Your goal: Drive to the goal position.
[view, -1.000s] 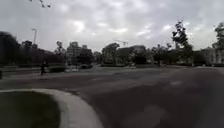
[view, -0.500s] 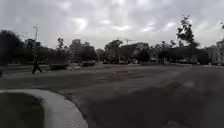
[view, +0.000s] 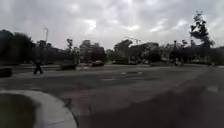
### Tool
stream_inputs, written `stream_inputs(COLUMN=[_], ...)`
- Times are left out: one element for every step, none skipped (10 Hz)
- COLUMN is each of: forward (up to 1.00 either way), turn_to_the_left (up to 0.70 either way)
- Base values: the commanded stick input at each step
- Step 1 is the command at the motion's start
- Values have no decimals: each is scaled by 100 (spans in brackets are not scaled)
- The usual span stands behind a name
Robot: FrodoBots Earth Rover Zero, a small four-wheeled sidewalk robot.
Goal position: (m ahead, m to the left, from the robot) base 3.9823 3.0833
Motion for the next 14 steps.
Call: stream_inputs(forward=[100,100,100,100,100,100,100,100,100,100,100,100,100,100], turn_to_the_left=[47,47,47,47,47,47,12,7,7,12,47,47,47,47])
